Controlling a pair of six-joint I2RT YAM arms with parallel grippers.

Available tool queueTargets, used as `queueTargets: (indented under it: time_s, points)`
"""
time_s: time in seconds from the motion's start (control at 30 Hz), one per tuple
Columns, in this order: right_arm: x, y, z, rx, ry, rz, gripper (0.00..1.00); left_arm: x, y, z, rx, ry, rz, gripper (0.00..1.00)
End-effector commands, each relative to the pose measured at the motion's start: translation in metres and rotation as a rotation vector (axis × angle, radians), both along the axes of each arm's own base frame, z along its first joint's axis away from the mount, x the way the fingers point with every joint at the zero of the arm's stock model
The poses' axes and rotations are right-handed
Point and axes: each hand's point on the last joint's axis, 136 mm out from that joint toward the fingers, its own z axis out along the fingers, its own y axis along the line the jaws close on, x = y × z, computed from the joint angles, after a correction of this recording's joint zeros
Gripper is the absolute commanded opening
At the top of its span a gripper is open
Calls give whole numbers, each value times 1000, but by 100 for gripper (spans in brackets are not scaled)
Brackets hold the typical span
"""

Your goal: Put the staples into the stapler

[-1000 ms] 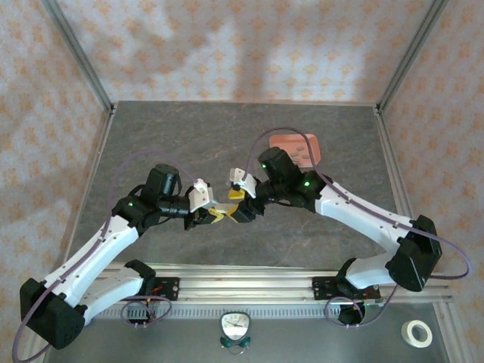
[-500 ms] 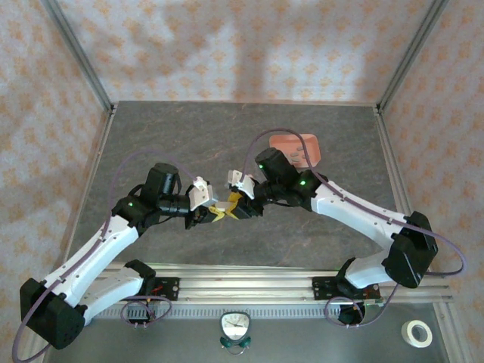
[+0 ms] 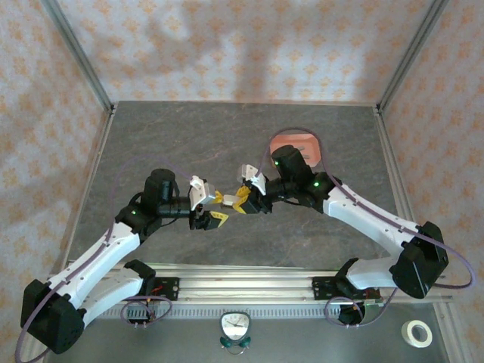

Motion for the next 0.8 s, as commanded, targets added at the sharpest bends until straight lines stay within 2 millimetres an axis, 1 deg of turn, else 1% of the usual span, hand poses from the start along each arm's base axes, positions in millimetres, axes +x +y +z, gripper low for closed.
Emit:
queueTargets:
  time_s: [0.0, 0.03, 0.17, 0.27, 0.47, 0.5, 0.53, 0.6, 0.63, 0.67, 0.7, 0.77]
  points:
    - [-5, 4, 20, 67, -31, 55, 13, 2, -3, 23, -82, -59, -14, 57]
    - [-6, 5, 21, 71, -30, 61, 13, 2, -3, 23, -85, -57, -16, 54]
    - [-7, 5, 22, 75, -20, 72, 13, 1, -4, 26, -95, -56, -22, 52]
    - [-8, 5, 23, 82, -20, 77, 13, -1, -4, 26, -99, -59, -37, 45]
    - [-9, 6, 28, 98, -11, 96, 14, -7, -4, 23, -81, -65, -74, 42]
    - [-9, 6, 28, 98, -10, 97, 14, -8, -4, 22, -77, -65, -80, 40]
    - [-9, 6, 28, 99, -7, 100, 14, -10, -4, 21, -71, -64, -88, 36]
    - [-9, 7, 29, 101, -6, 101, 14, -11, -4, 19, -54, -62, -98, 23]
    - [-7, 7, 28, 97, -6, 95, 15, -10, -3, 18, -42, -62, -94, 16]
    - [-6, 7, 29, 96, -10, 87, 18, -9, -2, 16, -32, -60, -88, 12]
    - [-3, 7, 29, 93, -11, 70, 24, -8, -1, 16, -21, -62, -80, 9]
    - [2, 8, 30, 85, -6, 35, 38, -6, 1, 13, 3, -66, -63, 7]
